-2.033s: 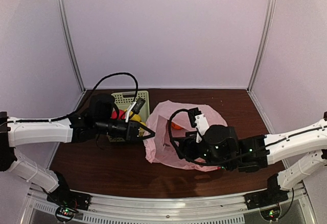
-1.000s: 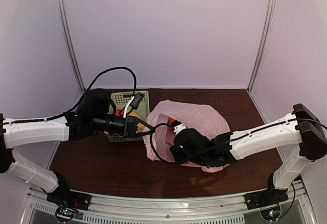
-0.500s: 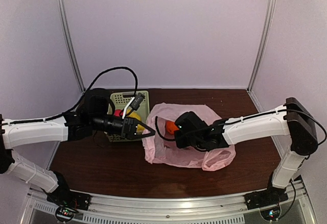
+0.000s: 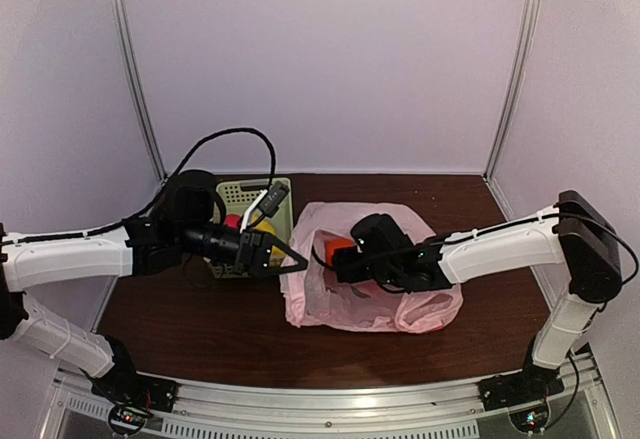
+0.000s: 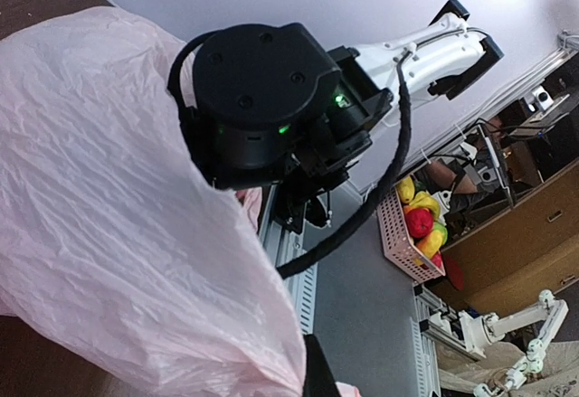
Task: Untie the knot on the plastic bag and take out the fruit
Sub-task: Reach into the gripper in the takeout bag, then pick up the fake fruit from the takeout bag.
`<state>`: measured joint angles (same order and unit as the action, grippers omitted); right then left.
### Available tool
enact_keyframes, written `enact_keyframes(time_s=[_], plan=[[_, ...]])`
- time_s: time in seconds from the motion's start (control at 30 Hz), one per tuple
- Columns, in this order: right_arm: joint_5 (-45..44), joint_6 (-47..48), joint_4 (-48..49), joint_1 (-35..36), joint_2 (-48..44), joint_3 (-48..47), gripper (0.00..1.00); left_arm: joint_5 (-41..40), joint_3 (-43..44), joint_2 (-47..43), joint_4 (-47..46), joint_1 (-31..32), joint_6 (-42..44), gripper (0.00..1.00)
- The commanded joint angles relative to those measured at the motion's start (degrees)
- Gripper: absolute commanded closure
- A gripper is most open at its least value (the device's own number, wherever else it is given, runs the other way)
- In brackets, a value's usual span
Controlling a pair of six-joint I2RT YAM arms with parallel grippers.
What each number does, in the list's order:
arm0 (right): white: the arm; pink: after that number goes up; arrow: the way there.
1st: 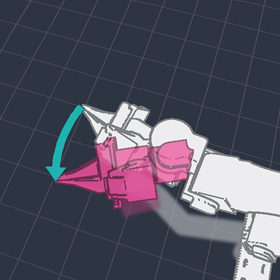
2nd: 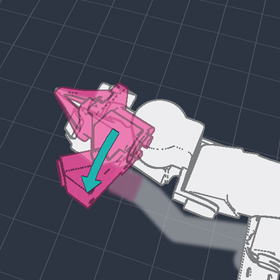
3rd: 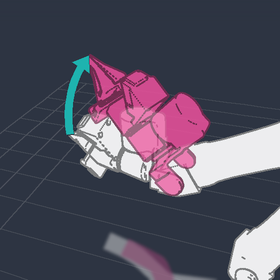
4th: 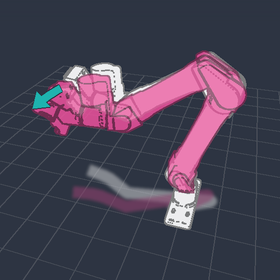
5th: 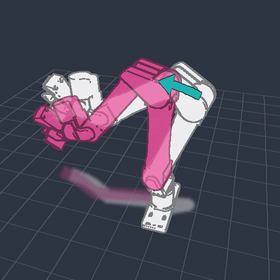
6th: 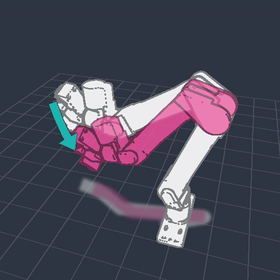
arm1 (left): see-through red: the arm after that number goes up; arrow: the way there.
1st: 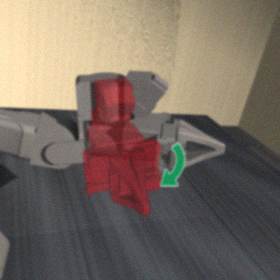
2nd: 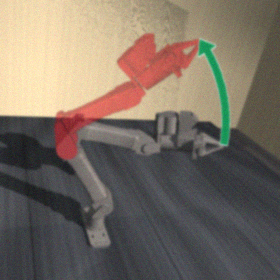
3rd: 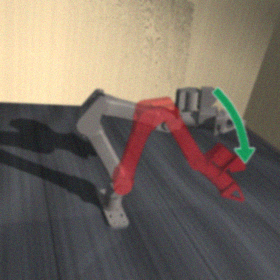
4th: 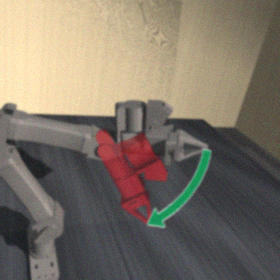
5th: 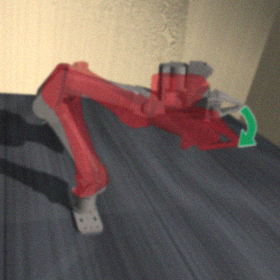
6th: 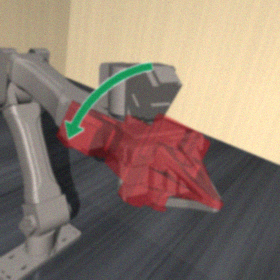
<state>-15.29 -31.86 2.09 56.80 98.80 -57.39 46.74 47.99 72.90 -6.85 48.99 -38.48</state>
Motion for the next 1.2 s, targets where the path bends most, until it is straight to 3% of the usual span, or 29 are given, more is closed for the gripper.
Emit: enact_keyframes(time_s=[0.0,0.13,0.37,0.6,0.97,1.17], plan=[[-1.3,0.0,2.9,-1.3,2.4,-1.8,0.22,1.6,1.5,-0.3,-2.5,0.4,0.7,1.0],[-1.4,0.8,2.5,-2.1,5.9,-4.4,0.2,1.7,1.5,-0.2,-2.6,0.4,0.6,1.0],[-4.2,1.2,0.5,-3.1,10.4,-8.5,0.08,2.2,2.0,0.4,-2.4,0.4,0.5,1.0],[-1.5,2.2,2.5,-4.6,13.9,-10.2,0.01,3.2,2.5,1.5,-2.4,0.4,0.2,1.0],[5.9,5.6,5.7,-5.3,19.7,-14.2,0.03,3.4,3.3,2.4,-2.2,0.4,0.1,1.0],[6.5,5.9,6.2,-5.6,20.4,-14.4,0.17,3.1,3.3,2.2,-1.9,0.4,0.1,1.0]])
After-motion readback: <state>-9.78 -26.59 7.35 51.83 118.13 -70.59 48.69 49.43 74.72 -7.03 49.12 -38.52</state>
